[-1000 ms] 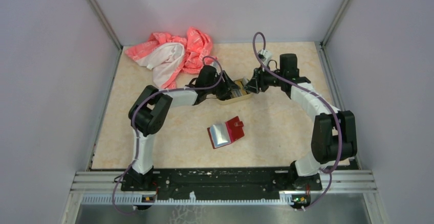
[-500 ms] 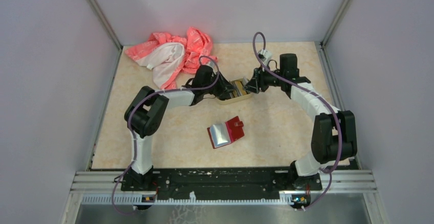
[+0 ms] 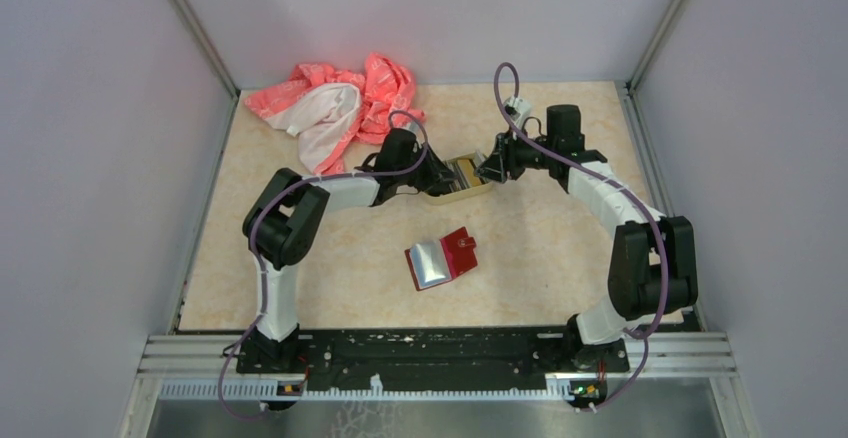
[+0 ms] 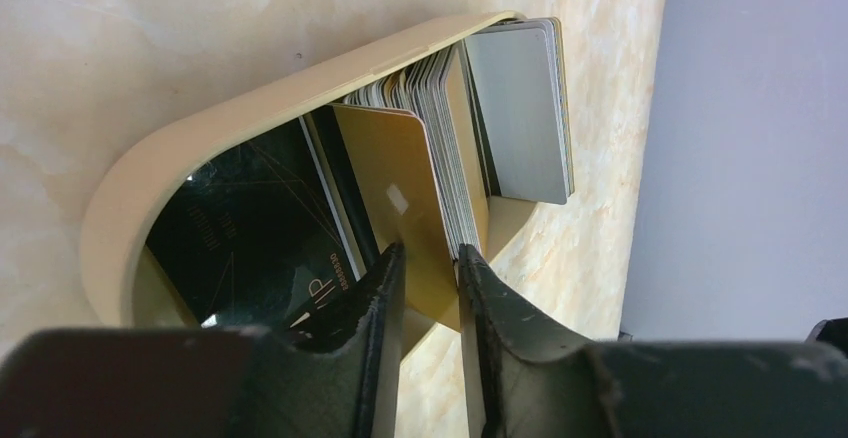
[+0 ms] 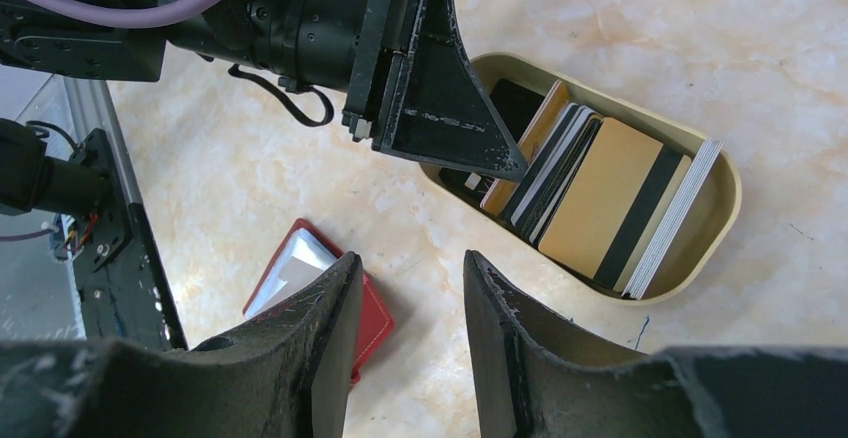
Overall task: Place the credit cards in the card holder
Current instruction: Pick up the credit card from the storage box, then place the credit card in the storage box.
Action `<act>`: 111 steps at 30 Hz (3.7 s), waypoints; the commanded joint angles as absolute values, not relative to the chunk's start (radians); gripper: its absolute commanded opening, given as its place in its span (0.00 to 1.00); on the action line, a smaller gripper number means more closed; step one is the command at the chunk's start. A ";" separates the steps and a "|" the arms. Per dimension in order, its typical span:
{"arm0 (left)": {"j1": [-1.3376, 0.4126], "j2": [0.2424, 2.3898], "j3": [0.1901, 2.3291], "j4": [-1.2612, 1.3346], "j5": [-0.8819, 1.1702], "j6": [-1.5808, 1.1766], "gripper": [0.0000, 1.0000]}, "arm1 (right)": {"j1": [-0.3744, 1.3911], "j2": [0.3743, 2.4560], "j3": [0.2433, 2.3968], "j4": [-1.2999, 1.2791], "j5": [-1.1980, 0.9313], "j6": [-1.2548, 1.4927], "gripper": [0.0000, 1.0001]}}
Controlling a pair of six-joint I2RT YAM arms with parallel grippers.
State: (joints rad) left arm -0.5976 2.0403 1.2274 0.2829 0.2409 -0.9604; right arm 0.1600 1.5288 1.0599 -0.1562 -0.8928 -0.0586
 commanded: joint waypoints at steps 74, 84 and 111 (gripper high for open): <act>-0.457 1.987 0.870 1.132 0.642 -0.690 0.00 | 0.253 1.977 1.239 0.513 -1.082 0.389 0.38; -0.417 2.058 0.914 1.184 0.669 -0.730 0.00 | 0.254 2.037 1.333 0.385 -1.086 0.327 0.50; -0.354 2.127 0.986 1.150 0.701 -0.760 0.33 | 0.235 2.094 1.434 0.302 -1.101 0.195 0.00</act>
State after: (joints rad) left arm -0.3676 2.1284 0.9630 1.1423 0.6846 -0.7689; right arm 0.2516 2.0888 1.3773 0.2829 -1.0801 0.2508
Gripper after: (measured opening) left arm 0.301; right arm 0.009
